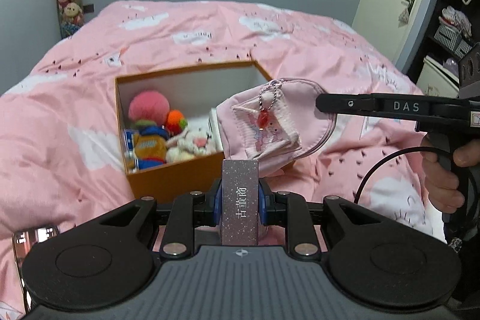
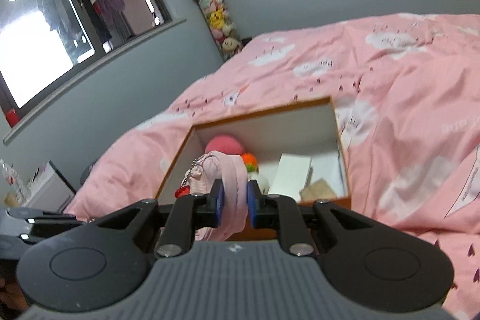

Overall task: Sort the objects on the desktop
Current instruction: 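Lift the pink pouch and grey box and carry both over the orange box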

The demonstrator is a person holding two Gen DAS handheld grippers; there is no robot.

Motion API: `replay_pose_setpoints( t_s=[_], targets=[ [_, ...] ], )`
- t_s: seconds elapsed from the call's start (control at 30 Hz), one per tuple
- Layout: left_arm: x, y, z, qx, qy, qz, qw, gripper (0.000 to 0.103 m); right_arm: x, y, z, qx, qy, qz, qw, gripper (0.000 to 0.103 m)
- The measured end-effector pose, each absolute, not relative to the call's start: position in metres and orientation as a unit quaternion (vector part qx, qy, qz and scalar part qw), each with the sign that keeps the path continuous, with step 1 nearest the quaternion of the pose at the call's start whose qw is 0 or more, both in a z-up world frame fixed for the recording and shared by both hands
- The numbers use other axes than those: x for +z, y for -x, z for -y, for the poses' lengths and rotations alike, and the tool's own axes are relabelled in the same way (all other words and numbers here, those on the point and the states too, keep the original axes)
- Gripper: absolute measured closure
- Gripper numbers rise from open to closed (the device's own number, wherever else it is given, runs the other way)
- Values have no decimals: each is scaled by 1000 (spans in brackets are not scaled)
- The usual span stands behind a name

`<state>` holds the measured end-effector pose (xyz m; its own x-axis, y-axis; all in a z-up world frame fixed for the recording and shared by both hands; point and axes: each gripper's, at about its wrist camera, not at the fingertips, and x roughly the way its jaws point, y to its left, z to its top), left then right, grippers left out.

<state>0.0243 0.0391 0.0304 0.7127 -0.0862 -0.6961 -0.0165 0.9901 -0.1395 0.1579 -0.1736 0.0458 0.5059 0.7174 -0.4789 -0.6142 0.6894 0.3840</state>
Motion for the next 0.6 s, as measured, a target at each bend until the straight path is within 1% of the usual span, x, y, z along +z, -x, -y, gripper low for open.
replay_pose_setpoints(
  t_s=[0.2, 0.6],
  targets=[
    [34, -37, -43, -8, 76, -362, 929, 77, 57, -168, 170, 376, -87, -294, 874, 85],
    [34, -56, -50, 9, 92, -341, 936, 77, 60, -184, 154, 365, -71, -276, 886, 85]
  ],
)
